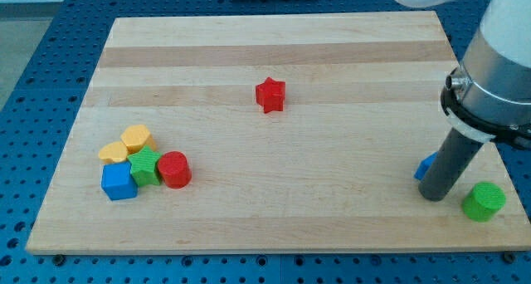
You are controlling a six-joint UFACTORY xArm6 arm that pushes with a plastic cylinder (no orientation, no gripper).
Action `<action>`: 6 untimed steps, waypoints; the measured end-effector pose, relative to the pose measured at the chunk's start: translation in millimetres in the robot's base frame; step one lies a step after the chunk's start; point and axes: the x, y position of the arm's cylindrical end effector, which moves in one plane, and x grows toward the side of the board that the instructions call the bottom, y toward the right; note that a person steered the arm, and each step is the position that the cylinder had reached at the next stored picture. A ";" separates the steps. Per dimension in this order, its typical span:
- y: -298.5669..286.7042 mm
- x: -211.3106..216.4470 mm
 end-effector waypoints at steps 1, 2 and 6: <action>-38.7 -2.6; -55.5 -16.8; -12.7 -35.3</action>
